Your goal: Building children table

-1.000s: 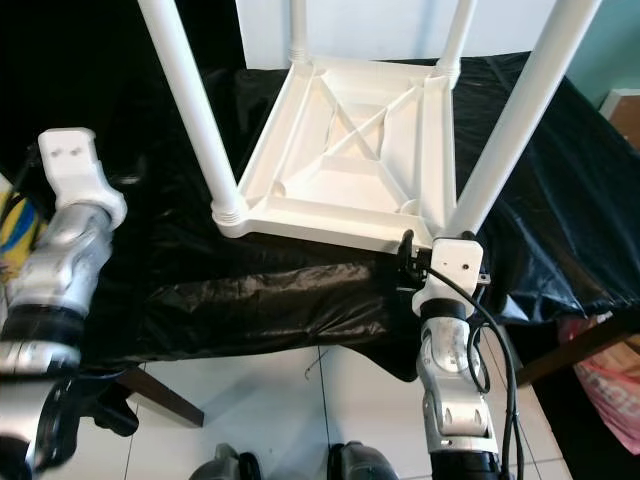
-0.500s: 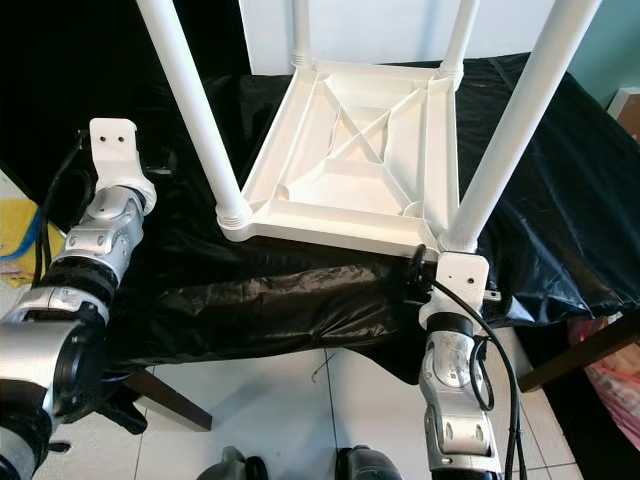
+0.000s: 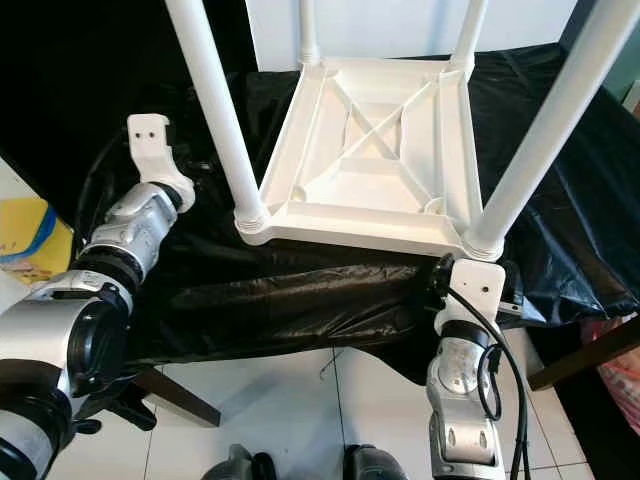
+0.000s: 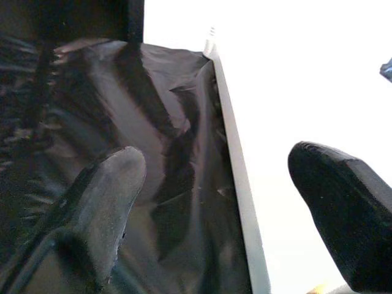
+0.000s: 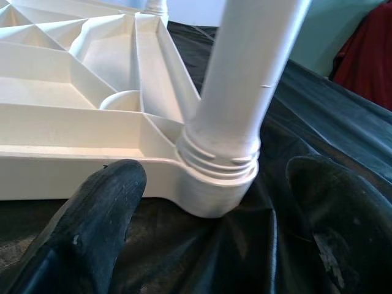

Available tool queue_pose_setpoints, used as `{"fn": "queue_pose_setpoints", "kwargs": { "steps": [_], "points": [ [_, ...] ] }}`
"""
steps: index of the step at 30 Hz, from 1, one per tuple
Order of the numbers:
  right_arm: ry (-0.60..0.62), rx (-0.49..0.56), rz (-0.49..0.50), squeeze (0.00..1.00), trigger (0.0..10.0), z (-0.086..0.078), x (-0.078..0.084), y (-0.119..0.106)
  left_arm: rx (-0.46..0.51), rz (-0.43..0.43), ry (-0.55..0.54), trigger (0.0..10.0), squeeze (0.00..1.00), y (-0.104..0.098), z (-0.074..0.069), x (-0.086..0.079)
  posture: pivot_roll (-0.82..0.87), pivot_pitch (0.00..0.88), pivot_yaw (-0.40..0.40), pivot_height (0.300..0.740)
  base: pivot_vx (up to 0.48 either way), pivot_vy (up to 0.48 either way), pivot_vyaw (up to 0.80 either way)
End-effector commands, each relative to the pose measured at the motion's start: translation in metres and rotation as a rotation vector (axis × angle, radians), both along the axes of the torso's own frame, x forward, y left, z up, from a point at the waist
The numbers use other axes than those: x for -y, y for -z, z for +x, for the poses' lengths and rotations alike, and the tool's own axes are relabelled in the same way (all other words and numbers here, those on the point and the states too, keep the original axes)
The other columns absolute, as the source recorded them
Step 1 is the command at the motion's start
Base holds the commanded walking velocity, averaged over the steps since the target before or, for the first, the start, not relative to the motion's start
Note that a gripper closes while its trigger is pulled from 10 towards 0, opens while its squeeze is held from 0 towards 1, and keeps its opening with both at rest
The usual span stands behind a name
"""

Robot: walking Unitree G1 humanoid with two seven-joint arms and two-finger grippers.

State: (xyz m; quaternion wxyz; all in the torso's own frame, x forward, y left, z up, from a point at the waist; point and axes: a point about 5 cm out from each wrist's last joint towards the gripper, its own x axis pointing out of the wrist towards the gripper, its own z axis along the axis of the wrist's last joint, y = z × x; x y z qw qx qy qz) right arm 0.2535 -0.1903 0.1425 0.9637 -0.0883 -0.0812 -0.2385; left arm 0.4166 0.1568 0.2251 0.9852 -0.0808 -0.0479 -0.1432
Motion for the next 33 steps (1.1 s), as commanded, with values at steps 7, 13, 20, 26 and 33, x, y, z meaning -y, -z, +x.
{"fn": "queue_pose_setpoints", "kwargs": {
  "steps": [7, 13, 20, 26, 33],
  "points": [
    [-0.01, -0.015, -0.026, 0.0, 10.0, 0.004, 0.004, -0.003, 0.003, -0.104, 0.379, 10.0, 0.0, 0.009, -0.009, 0.027, -0.31, 0.249, 0.061, 0.74, 0.0, 0.0, 0.0],
    [0.02, -0.053, -0.001, 0.0, 10.0, 0.014, 0.01, 0.002, 0.073, -0.271, 0.727, 10.0, 0.0, 0.013, -0.025, 0.044, -0.29, 0.249, 0.051, 0.74, 0.0, 0.0, 0.0],
    [0.001, -0.079, 0.061, 0.0, 10.0, 0.026, -0.003, 0.01, 0.19, -0.431, 1.057, 10.0, 0.0, 0.008, -0.046, 0.06, -0.27, 0.24, 0.037, 0.74, 0.0, 0.0, 0.0],
    [-0.013, -0.075, 0.084, 0.0, 10.0, 0.04, -0.005, 0.01, 0.248, -0.483, 1.238, 10.0, 0.0, 0.003, -0.069, 0.076, -0.25, 0.235, 0.029, 0.74, 0.0, 0.0, 0.0],
    [-0.045, -0.058, 0.075, 0.0, 10.0, 0.057, -0.004, 0.004, 0.262, -0.521, 1.326, 10.0, 0.0, -0.001, -0.091, 0.094, -0.24, 0.231, 0.033, 0.74, 0.0, 0.0, 0.0]
  ]
}}
